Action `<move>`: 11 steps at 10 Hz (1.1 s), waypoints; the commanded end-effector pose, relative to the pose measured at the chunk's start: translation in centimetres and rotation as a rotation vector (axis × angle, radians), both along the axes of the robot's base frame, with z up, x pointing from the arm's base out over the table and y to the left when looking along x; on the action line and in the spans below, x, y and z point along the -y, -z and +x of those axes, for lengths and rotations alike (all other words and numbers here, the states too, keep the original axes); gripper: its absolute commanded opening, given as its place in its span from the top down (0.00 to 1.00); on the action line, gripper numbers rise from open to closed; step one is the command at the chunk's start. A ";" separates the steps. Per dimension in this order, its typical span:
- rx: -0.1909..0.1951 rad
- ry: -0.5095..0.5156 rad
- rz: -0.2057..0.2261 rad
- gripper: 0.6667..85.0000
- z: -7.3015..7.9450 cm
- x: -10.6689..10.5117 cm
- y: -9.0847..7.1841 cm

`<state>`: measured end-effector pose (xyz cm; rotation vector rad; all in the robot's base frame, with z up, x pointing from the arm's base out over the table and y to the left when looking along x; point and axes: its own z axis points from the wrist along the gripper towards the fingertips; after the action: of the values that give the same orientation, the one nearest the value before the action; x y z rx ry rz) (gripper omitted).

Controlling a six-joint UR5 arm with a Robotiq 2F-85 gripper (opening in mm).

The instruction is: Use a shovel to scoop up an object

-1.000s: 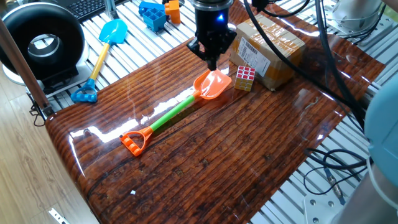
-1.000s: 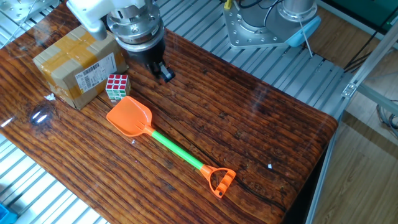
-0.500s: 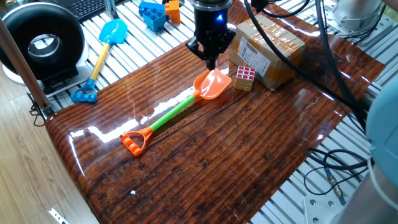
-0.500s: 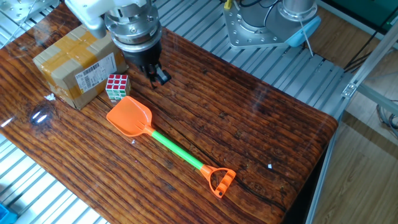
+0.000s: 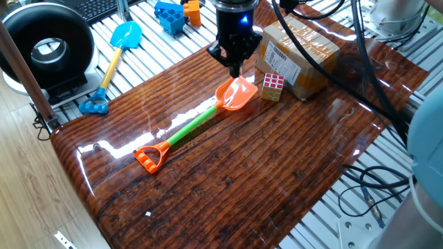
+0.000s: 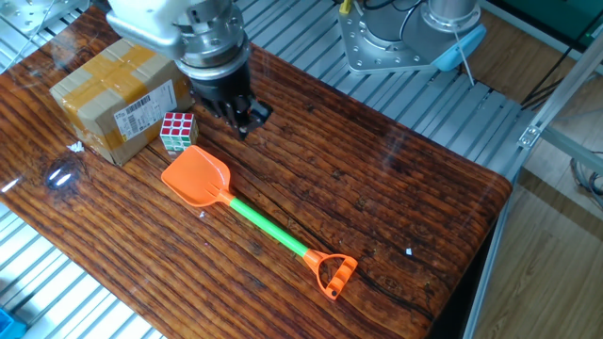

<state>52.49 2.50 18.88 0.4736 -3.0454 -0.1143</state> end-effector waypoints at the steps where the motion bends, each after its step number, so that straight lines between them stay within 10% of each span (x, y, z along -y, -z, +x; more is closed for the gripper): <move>1: 0.023 -0.311 0.003 0.95 0.1 0.4 0.0; 11: 0.115 -0.799 -0.052 1.00 2.3 2.0 0.5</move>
<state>54.51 0.61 18.40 1.5197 -2.7611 0.0209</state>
